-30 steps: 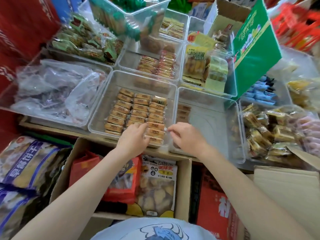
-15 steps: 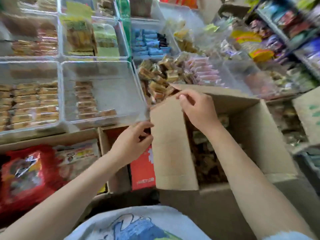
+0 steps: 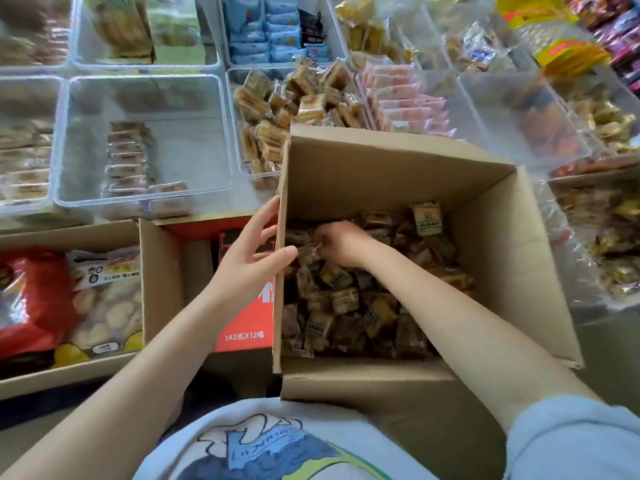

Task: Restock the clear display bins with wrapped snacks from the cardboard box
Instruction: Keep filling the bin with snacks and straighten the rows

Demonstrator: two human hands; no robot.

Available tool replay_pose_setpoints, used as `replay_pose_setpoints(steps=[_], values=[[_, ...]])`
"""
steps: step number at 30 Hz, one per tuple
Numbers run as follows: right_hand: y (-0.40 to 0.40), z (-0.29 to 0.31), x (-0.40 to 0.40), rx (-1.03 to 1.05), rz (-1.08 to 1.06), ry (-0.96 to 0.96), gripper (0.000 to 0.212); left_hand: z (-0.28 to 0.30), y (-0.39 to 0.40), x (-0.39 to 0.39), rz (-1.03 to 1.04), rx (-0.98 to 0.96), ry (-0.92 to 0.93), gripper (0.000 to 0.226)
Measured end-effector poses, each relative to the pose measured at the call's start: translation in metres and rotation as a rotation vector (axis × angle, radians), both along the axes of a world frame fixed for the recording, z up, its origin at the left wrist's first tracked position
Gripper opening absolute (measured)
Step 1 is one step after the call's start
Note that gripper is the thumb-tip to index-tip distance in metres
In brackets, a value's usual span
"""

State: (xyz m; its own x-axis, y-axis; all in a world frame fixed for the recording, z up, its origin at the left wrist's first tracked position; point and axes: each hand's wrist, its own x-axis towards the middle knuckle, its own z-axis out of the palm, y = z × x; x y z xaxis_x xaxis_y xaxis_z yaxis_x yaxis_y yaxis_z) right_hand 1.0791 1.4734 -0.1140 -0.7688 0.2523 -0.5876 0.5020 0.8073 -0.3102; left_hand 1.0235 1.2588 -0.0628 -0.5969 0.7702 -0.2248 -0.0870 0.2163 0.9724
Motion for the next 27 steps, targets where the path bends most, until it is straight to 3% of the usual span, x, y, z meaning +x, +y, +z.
replay_pose_setpoints(steps=[3,5,9,11,14,17,19,24,27], values=[[-0.019,-0.042,0.001,-0.14,0.219,-0.17,0.087,0.003,0.001,0.002,0.023,-0.017,-0.007,0.077],[-0.029,-0.066,0.006,-0.105,0.312,-0.179,0.107,0.005,0.001,0.003,0.025,-0.024,-0.014,0.078],[-0.02,-0.084,0.004,-0.186,0.186,-0.034,0.073,0.008,0.001,0.006,0.024,-0.03,-0.031,0.077],[-0.001,-0.065,-0.002,-0.232,0.099,-0.037,0.054,0.009,0.001,0.005,0.02,-0.029,-0.032,0.077],[0.028,-0.009,-0.004,-0.532,-0.258,0.022,0.027,0.01,0.001,-0.001,0.004,-0.024,-0.054,0.077],[0.044,0.057,0.002,-1.162,-0.506,0.245,0.036,0.014,0.001,-0.007,0.015,-0.045,-0.048,0.073],[0.04,0.094,0.001,-1.347,-0.498,0.365,0.035,0.023,0.001,-0.014,0.062,-0.058,0.004,0.067],[-0.014,0.141,-0.03,-1.37,-0.528,0.389,0.039,0.062,-0.002,-0.038,0.159,0.139,0.137,0.063],[-0.052,0.147,-0.052,-1.313,-0.56,0.32,0.051,0.076,-0.017,-0.064,0.235,0.188,0.219,0.047]])
